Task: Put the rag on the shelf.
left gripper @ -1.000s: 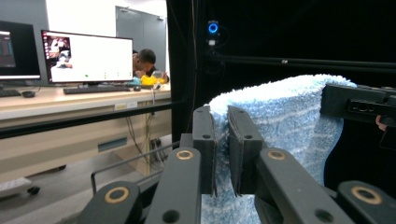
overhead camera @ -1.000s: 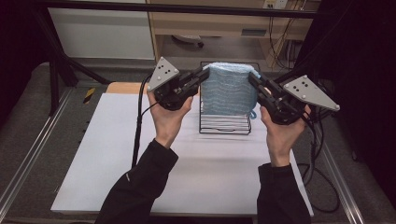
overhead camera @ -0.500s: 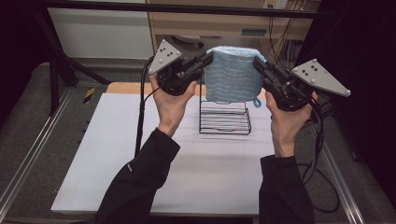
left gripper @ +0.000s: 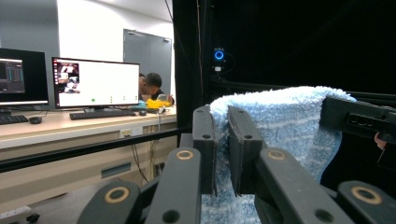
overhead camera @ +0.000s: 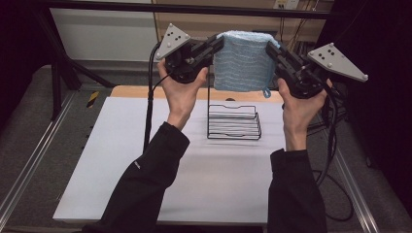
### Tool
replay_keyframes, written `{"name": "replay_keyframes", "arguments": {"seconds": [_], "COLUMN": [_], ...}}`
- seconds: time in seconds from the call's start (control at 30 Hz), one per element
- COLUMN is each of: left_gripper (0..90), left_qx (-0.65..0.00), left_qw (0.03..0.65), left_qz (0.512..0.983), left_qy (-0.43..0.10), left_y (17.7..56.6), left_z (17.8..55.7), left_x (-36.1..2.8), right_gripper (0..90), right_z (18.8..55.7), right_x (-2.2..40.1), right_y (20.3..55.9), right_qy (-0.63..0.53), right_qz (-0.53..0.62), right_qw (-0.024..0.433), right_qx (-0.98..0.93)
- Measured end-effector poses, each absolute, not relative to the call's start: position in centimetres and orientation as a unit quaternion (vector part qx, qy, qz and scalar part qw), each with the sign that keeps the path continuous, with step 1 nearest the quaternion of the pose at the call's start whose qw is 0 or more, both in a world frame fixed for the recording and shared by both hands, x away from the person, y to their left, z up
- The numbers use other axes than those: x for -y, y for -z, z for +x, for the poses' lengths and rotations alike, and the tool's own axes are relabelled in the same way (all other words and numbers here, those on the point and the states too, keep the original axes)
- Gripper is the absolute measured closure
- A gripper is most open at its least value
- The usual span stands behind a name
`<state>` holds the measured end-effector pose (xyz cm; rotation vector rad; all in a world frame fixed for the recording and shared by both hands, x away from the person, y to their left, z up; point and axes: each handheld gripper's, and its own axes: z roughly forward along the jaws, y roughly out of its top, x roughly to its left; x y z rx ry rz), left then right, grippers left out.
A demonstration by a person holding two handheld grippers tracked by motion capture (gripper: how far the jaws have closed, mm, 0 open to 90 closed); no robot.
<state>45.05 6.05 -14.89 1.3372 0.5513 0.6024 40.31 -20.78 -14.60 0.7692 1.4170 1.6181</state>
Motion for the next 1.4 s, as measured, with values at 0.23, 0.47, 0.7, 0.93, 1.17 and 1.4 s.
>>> {"name": "replay_keyframes", "arguments": {"seconds": [0.23, 0.47, 0.7, 0.93, 1.17, 1.4], "left_gripper": [82.6, 82.6, 82.6, 82.6, 82.6, 82.6], "left_qx": [-0.253, -0.259, -0.261, -0.262, -0.263, -0.262], "left_qw": [0.707, 0.712, 0.709, 0.696, 0.684, 0.673], "left_qz": [0.600, 0.591, 0.588, 0.601, 0.611, 0.623], "left_qy": [-0.276, -0.278, -0.288, -0.293, -0.299, -0.301], "left_y": [14.5, 14.8, 15.0, 15.9, 16.8, 17.5], "left_z": [46.3, 47.5, 48.5, 49.5, 50.6, 51.2], "left_x": [-5.9, -5.9, -5.9, -5.8, -5.5, -5.2], "right_gripper": [80.8, 80.8, 80.7, 80.7, 80.7, 80.7], "right_z": [42.0, 43.4, 45.1, 46.3, 47.1, 47.6], "right_x": [20.9, 20.8, 20.8, 21.0, 21.3, 21.6], "right_y": [14.2, 14.2, 14.3, 15.4, 16.4, 17.2], "right_qy": [-0.645, -0.644, -0.646, -0.647, -0.640, -0.635], "right_qz": [0.303, 0.296, 0.292, 0.302, 0.313, 0.321], "right_qw": [0.419, 0.421, 0.419, 0.404, 0.397, 0.394], "right_qx": [-0.563, -0.566, -0.567, -0.572, -0.578, -0.583]}}
